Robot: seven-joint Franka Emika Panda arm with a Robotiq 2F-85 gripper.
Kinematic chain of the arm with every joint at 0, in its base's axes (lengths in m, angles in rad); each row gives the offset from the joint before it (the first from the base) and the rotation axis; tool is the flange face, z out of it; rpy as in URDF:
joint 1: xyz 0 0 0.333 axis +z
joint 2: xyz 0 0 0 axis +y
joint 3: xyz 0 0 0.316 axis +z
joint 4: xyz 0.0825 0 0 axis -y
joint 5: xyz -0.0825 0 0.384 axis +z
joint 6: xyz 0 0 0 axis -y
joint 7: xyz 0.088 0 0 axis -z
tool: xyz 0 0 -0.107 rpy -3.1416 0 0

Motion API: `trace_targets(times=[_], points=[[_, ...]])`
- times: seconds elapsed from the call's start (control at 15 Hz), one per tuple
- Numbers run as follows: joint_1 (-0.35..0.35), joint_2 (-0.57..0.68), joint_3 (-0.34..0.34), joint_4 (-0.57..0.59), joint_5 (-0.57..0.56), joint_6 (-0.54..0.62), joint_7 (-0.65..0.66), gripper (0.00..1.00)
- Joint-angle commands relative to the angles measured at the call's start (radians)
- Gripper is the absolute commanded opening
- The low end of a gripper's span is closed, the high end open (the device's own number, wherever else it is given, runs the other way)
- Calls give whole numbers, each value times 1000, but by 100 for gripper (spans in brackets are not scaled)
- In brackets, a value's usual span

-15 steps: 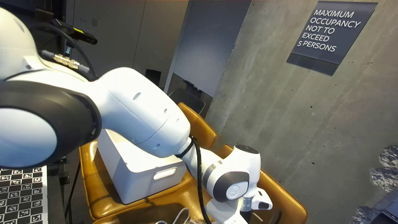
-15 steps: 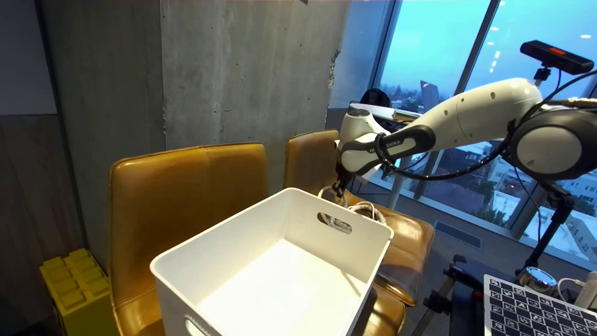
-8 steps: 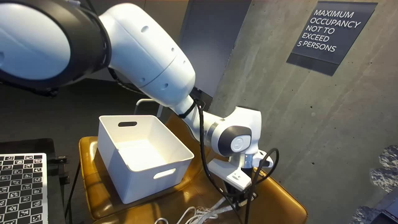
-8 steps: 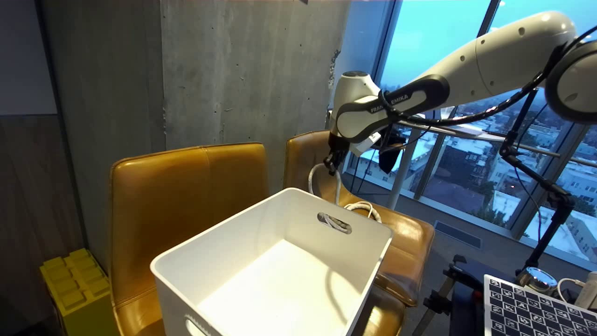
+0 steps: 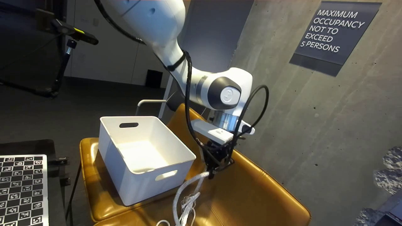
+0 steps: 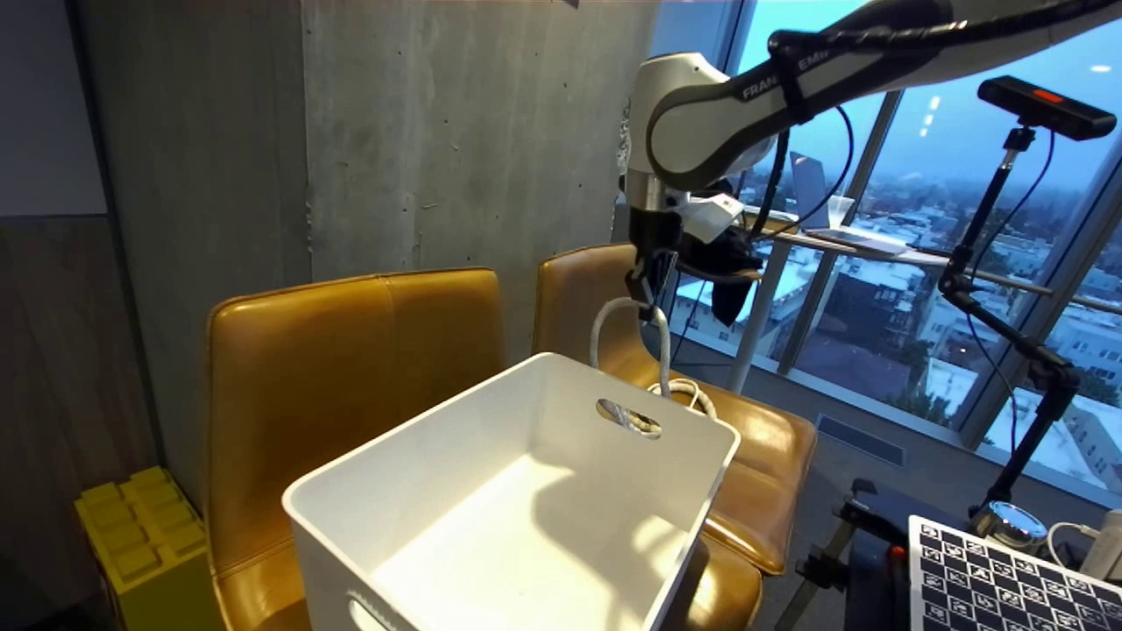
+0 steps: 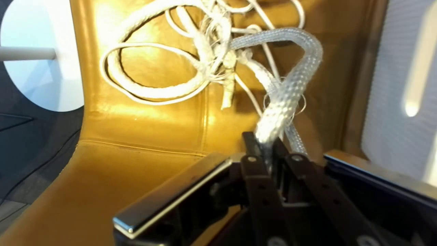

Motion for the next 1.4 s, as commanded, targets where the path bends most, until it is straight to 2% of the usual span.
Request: trace_targets(times=[0.0,0.4,0.8,1.0,1.33], points=[[22,-223,43,-245,34,14,-22,3],[82,-515,119,-499,79,43,-47,3],[180,-802,188,-660,169,43,-8,3],[239,-939,223,-706,207,2,55,3],[320,-1143,310,-728,216,-89,246,3]])
